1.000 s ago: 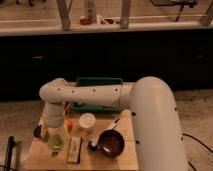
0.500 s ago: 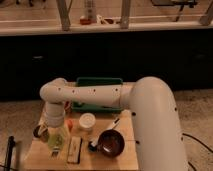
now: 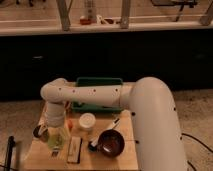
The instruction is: Place fork in plastic cup
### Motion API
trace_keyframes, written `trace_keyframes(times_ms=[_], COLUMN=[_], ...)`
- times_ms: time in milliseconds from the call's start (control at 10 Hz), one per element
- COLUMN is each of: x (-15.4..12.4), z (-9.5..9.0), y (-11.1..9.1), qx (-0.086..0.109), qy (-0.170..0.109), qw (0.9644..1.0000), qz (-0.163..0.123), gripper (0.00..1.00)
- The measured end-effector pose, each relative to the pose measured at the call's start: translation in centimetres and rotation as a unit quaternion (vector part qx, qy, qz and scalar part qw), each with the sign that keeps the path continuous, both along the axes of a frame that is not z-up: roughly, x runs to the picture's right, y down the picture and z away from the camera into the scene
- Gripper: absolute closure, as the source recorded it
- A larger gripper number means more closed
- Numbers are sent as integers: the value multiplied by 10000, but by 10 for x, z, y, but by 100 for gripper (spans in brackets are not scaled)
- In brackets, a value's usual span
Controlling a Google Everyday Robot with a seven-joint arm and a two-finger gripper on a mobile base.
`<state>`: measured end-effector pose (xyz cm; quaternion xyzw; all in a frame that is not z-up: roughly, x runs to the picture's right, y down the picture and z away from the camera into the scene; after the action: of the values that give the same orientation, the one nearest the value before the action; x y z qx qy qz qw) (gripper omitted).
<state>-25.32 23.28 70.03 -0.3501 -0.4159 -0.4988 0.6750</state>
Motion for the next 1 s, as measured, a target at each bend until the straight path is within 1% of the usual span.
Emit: trace_keyframes(times_ms=[1000], x=[-1], z=[2], y=[2], qx=[-34], qy=[-28], qw=[10000], qz=[43], gripper=[20])
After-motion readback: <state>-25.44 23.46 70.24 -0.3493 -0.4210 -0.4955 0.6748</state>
